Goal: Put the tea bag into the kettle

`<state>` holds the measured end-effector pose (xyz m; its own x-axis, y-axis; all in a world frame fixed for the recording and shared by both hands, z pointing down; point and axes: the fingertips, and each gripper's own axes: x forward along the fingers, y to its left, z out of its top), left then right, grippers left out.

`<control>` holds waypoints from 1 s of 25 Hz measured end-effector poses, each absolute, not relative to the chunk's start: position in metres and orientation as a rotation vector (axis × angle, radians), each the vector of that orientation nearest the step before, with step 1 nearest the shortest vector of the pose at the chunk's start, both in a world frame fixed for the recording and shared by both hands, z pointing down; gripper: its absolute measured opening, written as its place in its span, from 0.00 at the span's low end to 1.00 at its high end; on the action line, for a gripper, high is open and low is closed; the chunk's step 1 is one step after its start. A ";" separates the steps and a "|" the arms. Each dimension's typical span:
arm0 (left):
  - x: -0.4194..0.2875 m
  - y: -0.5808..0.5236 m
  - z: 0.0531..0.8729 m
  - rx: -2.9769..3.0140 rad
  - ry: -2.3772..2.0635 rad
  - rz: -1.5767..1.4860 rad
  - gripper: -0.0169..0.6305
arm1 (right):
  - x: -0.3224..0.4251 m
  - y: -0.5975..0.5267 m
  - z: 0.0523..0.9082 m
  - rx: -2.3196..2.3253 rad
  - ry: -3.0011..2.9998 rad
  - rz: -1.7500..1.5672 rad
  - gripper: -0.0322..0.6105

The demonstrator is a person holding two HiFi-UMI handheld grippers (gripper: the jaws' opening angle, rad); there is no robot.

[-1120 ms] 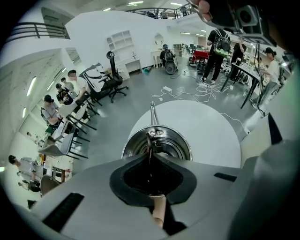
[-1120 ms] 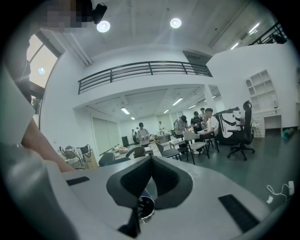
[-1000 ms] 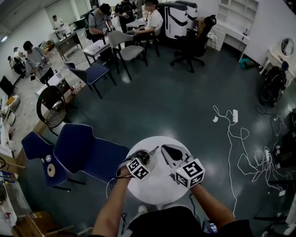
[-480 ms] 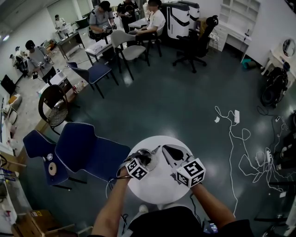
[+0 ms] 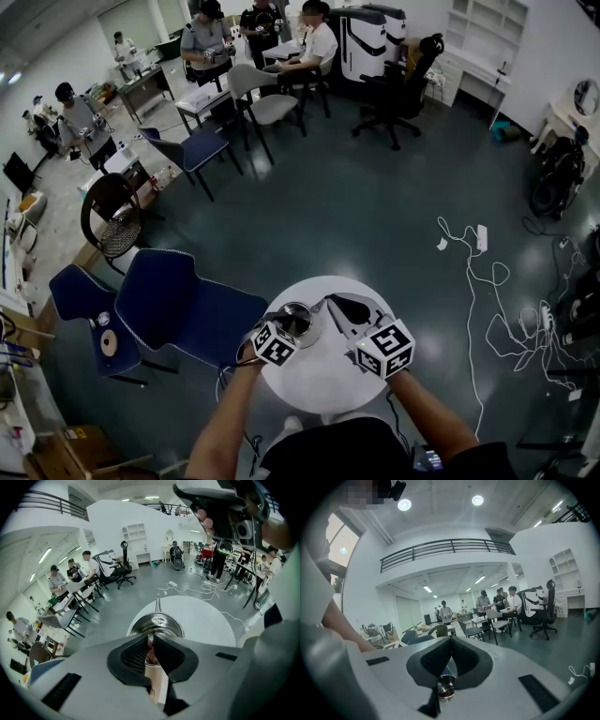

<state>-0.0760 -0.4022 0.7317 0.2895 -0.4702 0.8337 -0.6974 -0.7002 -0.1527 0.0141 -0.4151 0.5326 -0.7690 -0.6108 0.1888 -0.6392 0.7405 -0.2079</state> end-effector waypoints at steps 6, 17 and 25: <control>-0.083 -0.399 0.706 2.349 -1.145 1.243 0.08 | 0.006 -0.411 0.530 1.010 -2.831 0.387 0.08; -0.088 -0.389 0.635 2.412 -1.286 0.828 0.05 | -0.010 -0.401 0.522 1.011 -2.826 0.357 0.08; -0.090 -0.370 0.572 2.507 -1.339 0.603 0.05 | -0.018 -0.390 0.511 1.040 -2.822 0.312 0.08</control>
<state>-0.0898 -0.3695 0.5722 0.4958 -0.7359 0.4612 -0.8330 -0.5531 0.0129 -0.0185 -0.3895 0.5115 -0.7575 -0.6275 0.1802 -0.6517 0.7431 -0.1517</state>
